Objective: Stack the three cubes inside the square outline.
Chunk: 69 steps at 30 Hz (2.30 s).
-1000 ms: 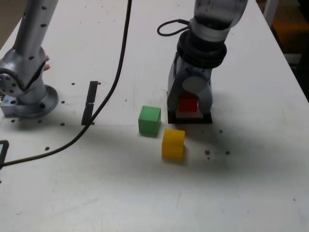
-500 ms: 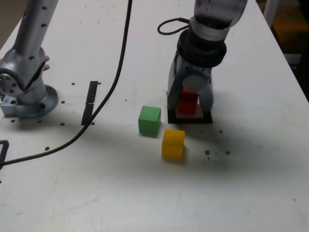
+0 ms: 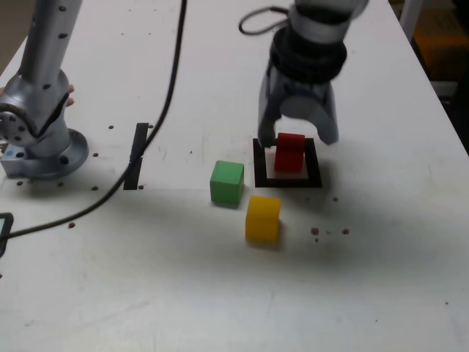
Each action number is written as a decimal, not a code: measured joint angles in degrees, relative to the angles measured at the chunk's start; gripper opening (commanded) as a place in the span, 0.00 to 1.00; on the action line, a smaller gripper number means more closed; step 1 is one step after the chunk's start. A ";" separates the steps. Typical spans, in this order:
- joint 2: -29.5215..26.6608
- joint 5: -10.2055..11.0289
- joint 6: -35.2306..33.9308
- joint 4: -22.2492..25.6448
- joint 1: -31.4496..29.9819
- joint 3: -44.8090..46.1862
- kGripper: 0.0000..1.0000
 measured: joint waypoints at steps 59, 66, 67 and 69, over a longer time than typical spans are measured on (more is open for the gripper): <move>1.07 -10.89 -17.99 -0.05 -19.31 1.92 0.76; 1.91 -11.57 -17.04 -1.25 -19.31 2.74 0.76; 2.15 -11.58 -16.97 -1.28 -19.31 2.78 0.76; 2.41 -11.62 -16.63 -1.57 -19.31 2.83 0.76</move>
